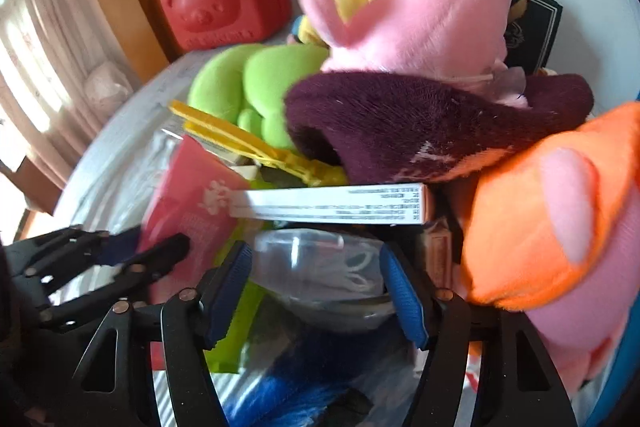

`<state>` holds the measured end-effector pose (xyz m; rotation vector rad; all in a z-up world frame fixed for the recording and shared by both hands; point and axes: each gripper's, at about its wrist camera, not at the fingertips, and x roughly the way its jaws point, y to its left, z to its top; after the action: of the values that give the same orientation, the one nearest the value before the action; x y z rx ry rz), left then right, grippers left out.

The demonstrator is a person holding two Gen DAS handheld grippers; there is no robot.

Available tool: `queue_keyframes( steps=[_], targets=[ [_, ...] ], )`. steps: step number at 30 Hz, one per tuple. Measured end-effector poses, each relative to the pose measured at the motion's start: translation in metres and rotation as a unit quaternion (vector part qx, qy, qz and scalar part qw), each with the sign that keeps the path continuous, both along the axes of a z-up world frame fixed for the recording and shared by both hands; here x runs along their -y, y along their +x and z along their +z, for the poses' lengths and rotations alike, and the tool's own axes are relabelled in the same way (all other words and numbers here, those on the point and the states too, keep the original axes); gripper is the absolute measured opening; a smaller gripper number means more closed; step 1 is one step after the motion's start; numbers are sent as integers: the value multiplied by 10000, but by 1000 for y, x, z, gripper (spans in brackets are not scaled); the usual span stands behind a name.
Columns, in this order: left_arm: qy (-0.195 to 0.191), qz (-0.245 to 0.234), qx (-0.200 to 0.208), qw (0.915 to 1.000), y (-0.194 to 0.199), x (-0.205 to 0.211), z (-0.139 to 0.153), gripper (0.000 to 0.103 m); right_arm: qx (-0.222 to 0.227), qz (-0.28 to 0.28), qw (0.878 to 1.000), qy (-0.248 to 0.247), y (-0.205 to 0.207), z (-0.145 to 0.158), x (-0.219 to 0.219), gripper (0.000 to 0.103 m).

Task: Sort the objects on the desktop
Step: 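Lift the pink wipes pack with the left tool while the right tool grasps the clear floss box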

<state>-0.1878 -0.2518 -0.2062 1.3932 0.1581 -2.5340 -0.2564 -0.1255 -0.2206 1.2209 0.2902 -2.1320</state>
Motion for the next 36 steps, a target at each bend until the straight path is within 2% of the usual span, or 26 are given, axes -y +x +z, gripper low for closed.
queue_keyframes(
  steps=[2, 4, 5, 7, 11, 15, 17, 19, 21, 25, 27, 29, 31, 32, 34, 35, 36],
  targets=[
    [6, -20, -3, 10000, 0, 0, 1, 18, 5, 8, 10000, -46, -2, 1, 0, 63],
    [0, -23, -14, 10000, 2, -1, 2, 18, -116, 53, 9999, -84, 3, 9, -2, 37],
    [11, -26, -30, 10000, 3, -2, 3, 18, -194, 69, 9996, -177, 7, 17, -5, 30],
    [2, -48, -89, 9999, 5, -6, 8, 18, -225, 83, 9989, -405, 12, 29, -10, 1],
    [-178, -88, -130, 9997, 13, -13, 14, 18, -22, 283, 9986, -457, 21, 36, -9, 1],
    [-407, 89, 3, 9991, 19, -5, 7, 18, 262, 157, 9982, -509, 29, 28, -16, 4],
    [-446, 221, 58, 9987, 22, 4, 3, 18, 208, -6, 9987, -470, 28, 29, -22, 16],
    [-474, 401, 95, 9980, 21, 14, 1, 18, 134, -108, 9989, -428, 25, 30, -27, 41],
    [-614, 535, 129, 9966, 20, 21, -1, 18, 47, -96, 9992, -378, 22, 31, -29, 48],
    [-622, 712, 207, 9953, 15, 32, -7, 18, 19, 6, 9995, -300, 11, 21, -20, 48],
    [-590, 748, 230, 9952, 15, 36, -9, 18, 220, 71, 9995, -237, 6, 9, -8, 48],
    [-518, 763, 225, 9955, 16, 40, -11, 18, 71, 390, 9988, -271, 17, 14, 5, 47],
    [-423, 797, 194, 9957, 15, 44, -13, 18, 252, 864, 9937, -661, 30, 25, 15, 32],
    [-419, 808, 199, 9957, 15, 45, -14, 18, 273, 947, 9928, -680, 33, 27, 18, 32],
    [-362, 767, 178, 9962, 13, 46, -15, 18, 58, 902, 9946, -504, 38, 26, 24, 37],
    [-300, 753, 154, 9966, 13, 46, -15, 18, 86, 838, 9955, -443, 36, 22, 24, 40],
    [-274, 731, 153, 9968, 13, 46, -15, 18, 198, 774, 9956, -485, 33, 18, 22, 49]
  ],
)
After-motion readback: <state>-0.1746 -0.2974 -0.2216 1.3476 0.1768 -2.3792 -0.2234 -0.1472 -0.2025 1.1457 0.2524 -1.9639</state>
